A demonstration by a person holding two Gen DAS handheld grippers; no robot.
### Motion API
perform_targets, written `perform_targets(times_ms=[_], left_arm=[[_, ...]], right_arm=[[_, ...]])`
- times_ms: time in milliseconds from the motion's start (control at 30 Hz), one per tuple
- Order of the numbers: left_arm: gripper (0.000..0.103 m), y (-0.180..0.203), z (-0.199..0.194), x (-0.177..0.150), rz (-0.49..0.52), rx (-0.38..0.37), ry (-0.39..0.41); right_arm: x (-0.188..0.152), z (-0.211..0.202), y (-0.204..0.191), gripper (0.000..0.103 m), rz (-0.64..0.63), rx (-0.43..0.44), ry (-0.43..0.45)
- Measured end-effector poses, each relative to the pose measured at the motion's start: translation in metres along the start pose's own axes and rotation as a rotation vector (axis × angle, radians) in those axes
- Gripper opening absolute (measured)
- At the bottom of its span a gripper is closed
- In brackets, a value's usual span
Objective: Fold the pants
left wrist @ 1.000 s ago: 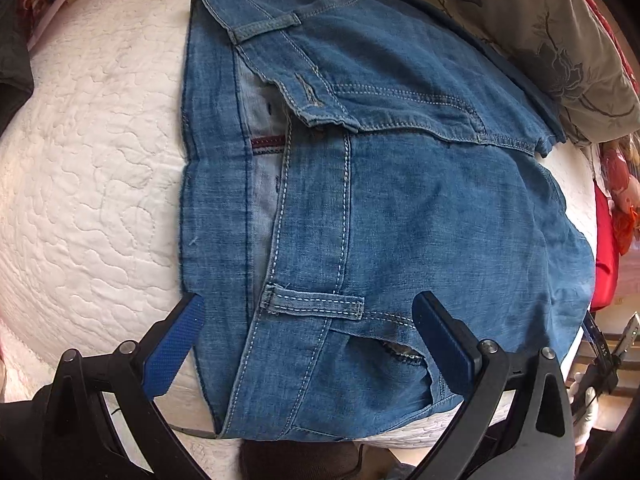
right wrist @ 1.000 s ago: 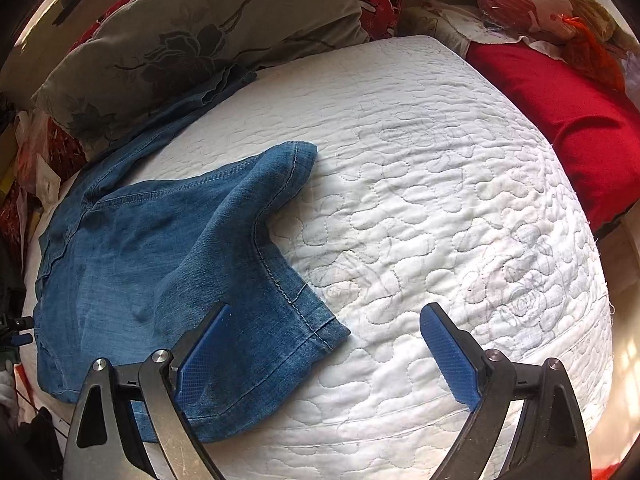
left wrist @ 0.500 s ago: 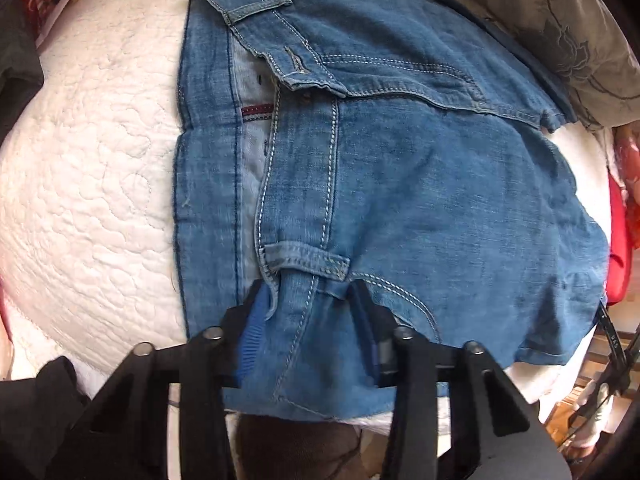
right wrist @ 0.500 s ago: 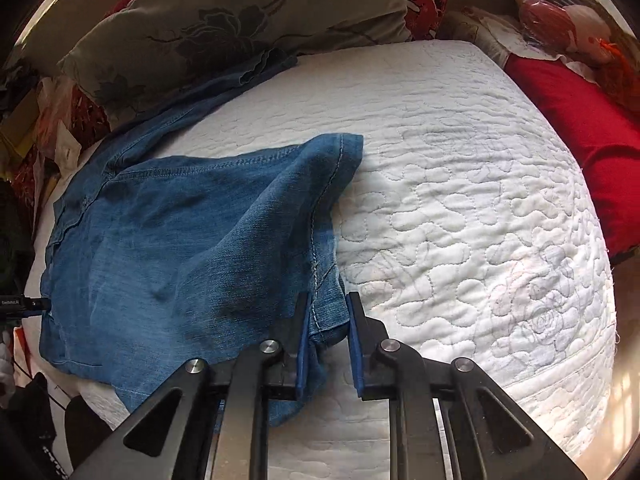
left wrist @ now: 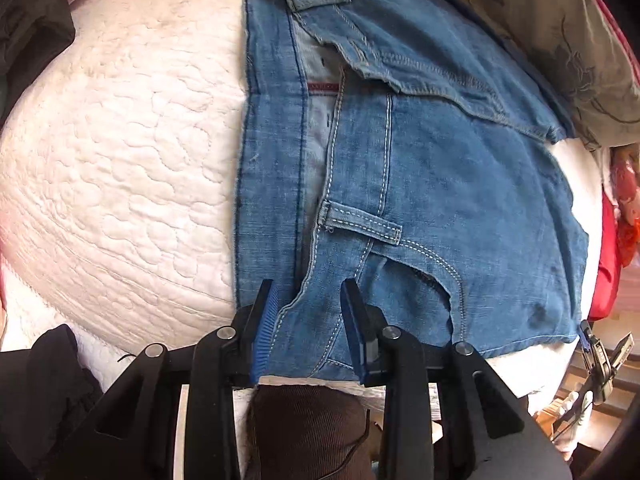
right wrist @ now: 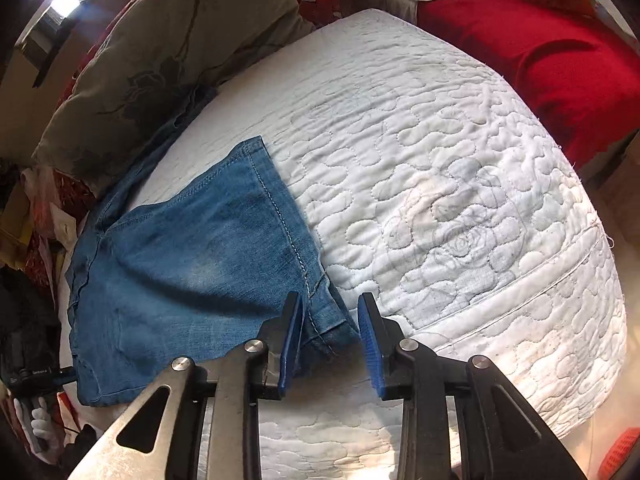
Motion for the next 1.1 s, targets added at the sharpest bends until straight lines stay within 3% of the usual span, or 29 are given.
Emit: perform_targets(times_ms=[133,200,267,433,633,933,1100], left_arm=[[0.031,-0.018,-0.036,0.022,-0.059,-0.053,0.072],[0.035,-0.020,-0.047,0.039,-0.088,-0.077,0.088],[0.051,-0.031,-0.038,0.069,-0.121,-0.114,0.094],[0.055,-0.033,-0.005,0.119,-0.228,-0.230,0.041],[0.055,-0.004,0.041,0.132,-0.237,-0.198,-0.051],[0.055,0.007,0.059,0.154,-0.263,-0.223,-0.061],[0.055,0.009,0.063,0.159,-0.254,-0.202,-0.064]], right_arm=[[0.033,-0.025,-0.013,0.044,-0.051,-0.014,0.072],[0.057,-0.025,-0.029,0.044,-0.077,0.013,0.092],[0.077,-0.016,-0.052,0.044,-0.107,0.034,0.099],[0.117,0.038,-0.103,0.045,-0.124,0.123,0.052],[0.160,0.101,-0.147,0.045,-0.129,0.163,0.009],[0.220,0.171,-0.172,0.047,-0.090,0.185,-0.011],[0.236,0.197,-0.157,0.047,-0.003,0.106,0.005]])
Point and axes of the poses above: each gripper's, at about its wrist camera, not at the fingertips, and z roughly the way its jaws point, y to its right, x to its top, the point moved 3 cm from there along z, roughly the way its jaws point, and after that the axes turned 9 degrees about -z, right-handed, at the moved point
